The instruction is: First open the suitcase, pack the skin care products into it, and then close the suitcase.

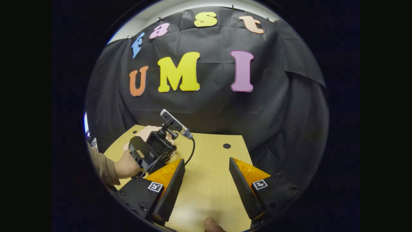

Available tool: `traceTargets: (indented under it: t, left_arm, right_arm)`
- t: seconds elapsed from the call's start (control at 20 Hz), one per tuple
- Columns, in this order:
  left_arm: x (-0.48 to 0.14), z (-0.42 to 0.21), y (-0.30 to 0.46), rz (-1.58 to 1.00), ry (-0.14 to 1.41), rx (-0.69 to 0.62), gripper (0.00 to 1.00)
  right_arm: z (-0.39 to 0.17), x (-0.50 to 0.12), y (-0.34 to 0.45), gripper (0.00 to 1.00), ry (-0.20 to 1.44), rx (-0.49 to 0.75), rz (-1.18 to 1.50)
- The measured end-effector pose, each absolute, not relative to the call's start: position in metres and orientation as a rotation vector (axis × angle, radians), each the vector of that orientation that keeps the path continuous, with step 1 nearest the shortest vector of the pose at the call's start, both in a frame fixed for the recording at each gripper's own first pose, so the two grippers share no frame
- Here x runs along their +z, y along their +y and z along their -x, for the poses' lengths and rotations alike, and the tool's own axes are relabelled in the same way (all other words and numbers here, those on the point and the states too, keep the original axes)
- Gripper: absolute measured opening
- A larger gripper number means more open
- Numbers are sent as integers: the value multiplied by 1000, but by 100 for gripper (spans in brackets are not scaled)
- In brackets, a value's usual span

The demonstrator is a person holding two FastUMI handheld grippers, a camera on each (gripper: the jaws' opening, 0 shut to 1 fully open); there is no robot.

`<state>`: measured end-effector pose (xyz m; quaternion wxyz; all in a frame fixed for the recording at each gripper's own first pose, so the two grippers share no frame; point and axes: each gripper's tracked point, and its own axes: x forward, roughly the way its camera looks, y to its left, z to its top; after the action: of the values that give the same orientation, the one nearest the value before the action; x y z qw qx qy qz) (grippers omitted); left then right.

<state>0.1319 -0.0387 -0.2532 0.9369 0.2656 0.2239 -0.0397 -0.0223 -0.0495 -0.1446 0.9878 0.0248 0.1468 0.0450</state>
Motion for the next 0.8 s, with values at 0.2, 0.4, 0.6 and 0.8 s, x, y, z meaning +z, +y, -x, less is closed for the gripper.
traceTargets:
  t: [0.2,0.4,0.6,0.8]
  left_arm:
    - [-220,-120,-32,-511,393,-46,88]
    - [-172,-91,0,-390,336,48,98]
    - [-114,-58,38,-203,265,78,99]
    - [-64,-19,80,-96,175,125,99]
  right_arm:
    - [23,-134,-48,82,269,86,-46]
    - [15,-98,-54,78,169,36,-64]
    - [3,-79,-41,82,120,6,-74]
    - [-9,-69,16,82,110,59,-48]
